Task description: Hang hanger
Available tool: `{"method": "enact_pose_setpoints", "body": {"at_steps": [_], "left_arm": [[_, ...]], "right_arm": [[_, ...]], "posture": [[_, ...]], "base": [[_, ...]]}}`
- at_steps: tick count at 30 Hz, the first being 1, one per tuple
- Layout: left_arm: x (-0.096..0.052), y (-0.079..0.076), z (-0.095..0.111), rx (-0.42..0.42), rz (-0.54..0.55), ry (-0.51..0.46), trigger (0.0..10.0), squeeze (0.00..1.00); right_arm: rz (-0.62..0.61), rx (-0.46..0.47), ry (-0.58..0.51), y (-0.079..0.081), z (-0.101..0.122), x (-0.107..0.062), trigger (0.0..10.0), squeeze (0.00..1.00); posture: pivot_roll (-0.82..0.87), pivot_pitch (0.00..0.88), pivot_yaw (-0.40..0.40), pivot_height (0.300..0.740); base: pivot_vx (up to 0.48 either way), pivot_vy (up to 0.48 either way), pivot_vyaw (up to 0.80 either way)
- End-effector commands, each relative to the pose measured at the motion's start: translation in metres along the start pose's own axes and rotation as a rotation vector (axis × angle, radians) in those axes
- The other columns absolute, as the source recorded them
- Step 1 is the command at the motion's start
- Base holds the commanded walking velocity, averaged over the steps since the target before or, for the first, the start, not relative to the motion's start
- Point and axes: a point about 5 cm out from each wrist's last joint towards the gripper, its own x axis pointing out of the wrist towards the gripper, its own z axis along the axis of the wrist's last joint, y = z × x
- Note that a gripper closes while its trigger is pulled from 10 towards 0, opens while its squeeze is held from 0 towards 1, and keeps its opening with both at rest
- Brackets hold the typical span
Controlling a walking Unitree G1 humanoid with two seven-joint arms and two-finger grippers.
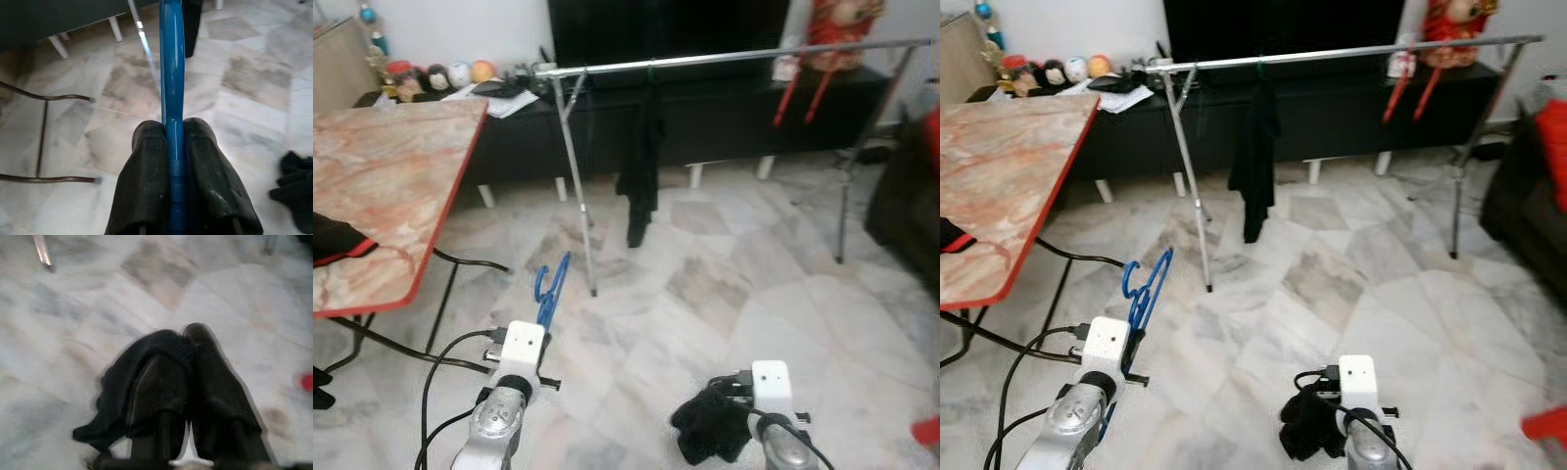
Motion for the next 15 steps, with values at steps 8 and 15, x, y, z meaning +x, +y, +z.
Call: {"method": "enact_pose_setpoints", "body": {"at_steps": [8, 15], "left_arm": [[-0.0014, 0.0046, -0.0035, 0.001, 0.013, 0.019, 10.0, 0.0], [-0.001, 0.0042, -0.0034, 0.0, 0.011, 0.02, 10.0, 0.0]], "right_arm": [[0.0, 0.021, -0.042, 0.0021, 0.0109, 0.0035, 10.0, 0.0], [-0.001, 0.021, -0.052, 0.0011, 0.0136, 0.0044, 10.0, 0.0]], "posture": [[-0.08, 0.0, -0.022, 0.74], [-0.08, 0.0, -0.023, 0.74]], "base": [[-0.3, 0.0, 0.0], [-0.3, 0.0, 0.0]]}}
